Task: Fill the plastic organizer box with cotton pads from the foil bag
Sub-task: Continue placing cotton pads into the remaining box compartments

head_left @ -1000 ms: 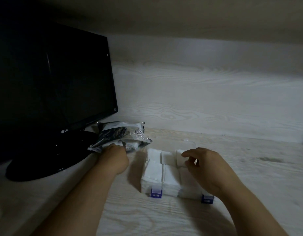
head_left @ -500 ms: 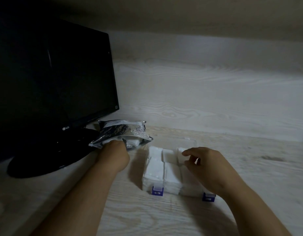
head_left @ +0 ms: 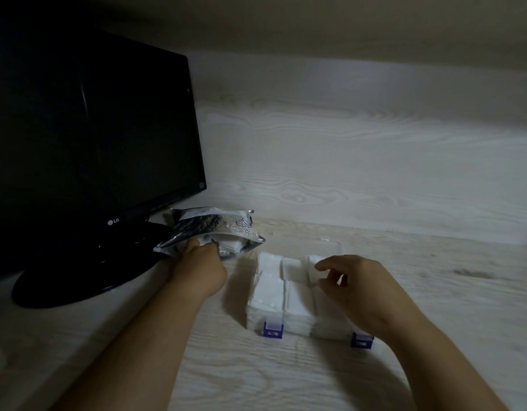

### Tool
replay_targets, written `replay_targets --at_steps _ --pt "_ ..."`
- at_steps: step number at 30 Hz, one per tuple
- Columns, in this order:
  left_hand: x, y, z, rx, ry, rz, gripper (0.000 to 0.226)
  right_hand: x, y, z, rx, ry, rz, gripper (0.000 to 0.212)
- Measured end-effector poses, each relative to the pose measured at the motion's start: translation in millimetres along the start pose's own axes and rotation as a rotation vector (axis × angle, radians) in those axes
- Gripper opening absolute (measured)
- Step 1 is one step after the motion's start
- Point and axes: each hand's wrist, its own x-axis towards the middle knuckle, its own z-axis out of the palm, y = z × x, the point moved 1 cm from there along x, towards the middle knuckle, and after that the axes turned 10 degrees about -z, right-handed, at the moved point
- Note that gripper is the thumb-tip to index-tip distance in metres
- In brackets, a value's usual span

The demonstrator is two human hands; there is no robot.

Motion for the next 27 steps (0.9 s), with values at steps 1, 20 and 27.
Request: replay_targets --at_steps 1,20,27 --pt "-0.4 0.3 -0.2 -0.005 -0.005 -0.001 0.051 -0.1 0.2 0.0 0.002 0.0 0.0 0.027" --pt "-4.2 1.2 -2.5 0.15 -0.006 0.007 0.047 -1.2 -2.6 -0.6 0.015 -0.031 0.023 0.028" --pt "-4.0 2.0 -1.7 0.109 -0.038 -0.008 0.042 -0.9 -3.2 -0.9 0.012 -0.033 0.019 0.029"
